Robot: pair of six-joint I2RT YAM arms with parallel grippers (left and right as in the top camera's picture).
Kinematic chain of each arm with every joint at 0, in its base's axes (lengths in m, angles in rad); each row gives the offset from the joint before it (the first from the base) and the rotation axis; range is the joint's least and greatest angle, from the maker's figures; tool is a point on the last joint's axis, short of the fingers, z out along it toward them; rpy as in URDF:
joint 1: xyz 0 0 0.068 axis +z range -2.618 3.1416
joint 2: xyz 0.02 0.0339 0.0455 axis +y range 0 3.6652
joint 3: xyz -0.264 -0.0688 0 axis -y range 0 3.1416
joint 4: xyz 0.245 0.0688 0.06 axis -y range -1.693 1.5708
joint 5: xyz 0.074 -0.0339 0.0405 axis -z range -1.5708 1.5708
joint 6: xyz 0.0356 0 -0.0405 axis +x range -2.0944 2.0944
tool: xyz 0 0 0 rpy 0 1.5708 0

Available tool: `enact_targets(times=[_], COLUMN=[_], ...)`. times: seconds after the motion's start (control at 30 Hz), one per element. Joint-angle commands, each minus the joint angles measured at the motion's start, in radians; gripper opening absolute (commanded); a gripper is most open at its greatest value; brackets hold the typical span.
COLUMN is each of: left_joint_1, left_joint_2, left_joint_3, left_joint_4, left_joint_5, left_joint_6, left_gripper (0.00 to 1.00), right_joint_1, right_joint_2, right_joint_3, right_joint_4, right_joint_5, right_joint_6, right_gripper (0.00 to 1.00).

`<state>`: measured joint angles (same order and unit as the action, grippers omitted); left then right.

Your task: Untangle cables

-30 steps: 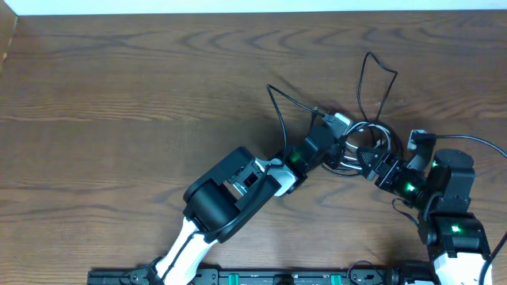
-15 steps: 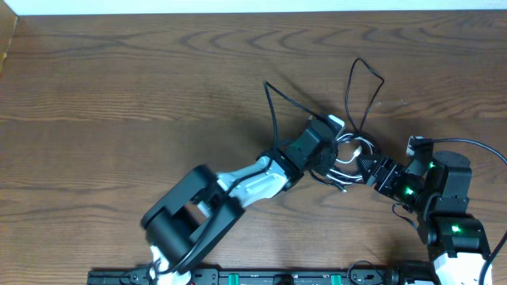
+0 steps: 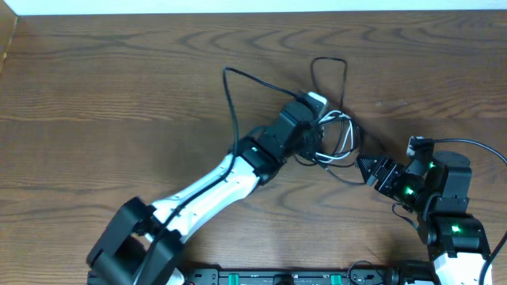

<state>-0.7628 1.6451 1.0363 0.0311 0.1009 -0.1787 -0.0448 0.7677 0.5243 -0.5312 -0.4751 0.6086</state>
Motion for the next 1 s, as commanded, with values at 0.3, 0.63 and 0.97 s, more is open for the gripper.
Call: enact_targets(times=[0.3, 0.63, 0.97], left_joint_1=[0.016, 0.096, 0.153], left_joint_2=[-0.151, -0.333, -0.348], left_joint_3=[-0.004, -0.005, -0.005], left_joint_4=[-0.129, -0.221, -0.406], left_joint_5=[-0.008, 0.332, 0.507], left_joint_6=[-0.01, 0.076, 0.289], left_gripper=[0.08, 0.08, 0.07], right_joint_1=[-0.004, 0.034, 0.116], right_joint_2=[-0.004, -0.002, 0.0], right_joint_3=[0.004, 0.004, 0.004], right_joint_4=[0.008, 0.15, 0.394], right_joint_5=[-0.002, -0.121, -0.402], right_joint_6=[0.06, -0.073, -0.176], right_gripper=[0.86, 0.87, 0.87])
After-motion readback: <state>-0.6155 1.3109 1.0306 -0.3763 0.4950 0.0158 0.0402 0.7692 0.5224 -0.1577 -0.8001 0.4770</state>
